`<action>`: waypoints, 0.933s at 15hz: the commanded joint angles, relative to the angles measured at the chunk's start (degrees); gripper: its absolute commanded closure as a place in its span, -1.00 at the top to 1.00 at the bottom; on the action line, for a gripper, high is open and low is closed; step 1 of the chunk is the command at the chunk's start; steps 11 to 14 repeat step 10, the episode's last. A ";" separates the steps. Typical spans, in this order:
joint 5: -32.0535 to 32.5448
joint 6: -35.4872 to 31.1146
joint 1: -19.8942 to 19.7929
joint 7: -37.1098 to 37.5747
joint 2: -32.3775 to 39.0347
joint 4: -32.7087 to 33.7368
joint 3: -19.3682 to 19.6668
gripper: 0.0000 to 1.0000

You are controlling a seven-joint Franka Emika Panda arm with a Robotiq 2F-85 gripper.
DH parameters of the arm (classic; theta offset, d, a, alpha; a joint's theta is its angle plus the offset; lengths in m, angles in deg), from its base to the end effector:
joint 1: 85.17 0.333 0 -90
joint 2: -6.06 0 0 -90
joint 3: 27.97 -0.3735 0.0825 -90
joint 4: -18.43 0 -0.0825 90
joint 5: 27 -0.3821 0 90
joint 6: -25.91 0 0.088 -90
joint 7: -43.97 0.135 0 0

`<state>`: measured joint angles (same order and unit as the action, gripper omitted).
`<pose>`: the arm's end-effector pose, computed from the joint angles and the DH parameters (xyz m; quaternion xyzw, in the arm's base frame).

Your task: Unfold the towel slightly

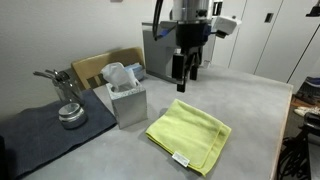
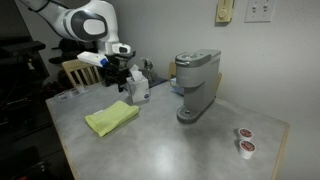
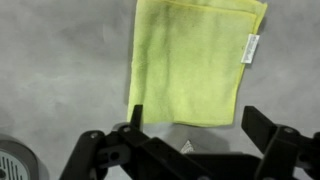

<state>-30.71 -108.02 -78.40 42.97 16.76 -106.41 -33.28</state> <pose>0.5484 0.1188 0.3329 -0.9953 -0.0905 0.0168 0.0301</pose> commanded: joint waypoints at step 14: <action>0.50 0.82 0.88 7.22 -7.54 -1.84 -0.81 1.00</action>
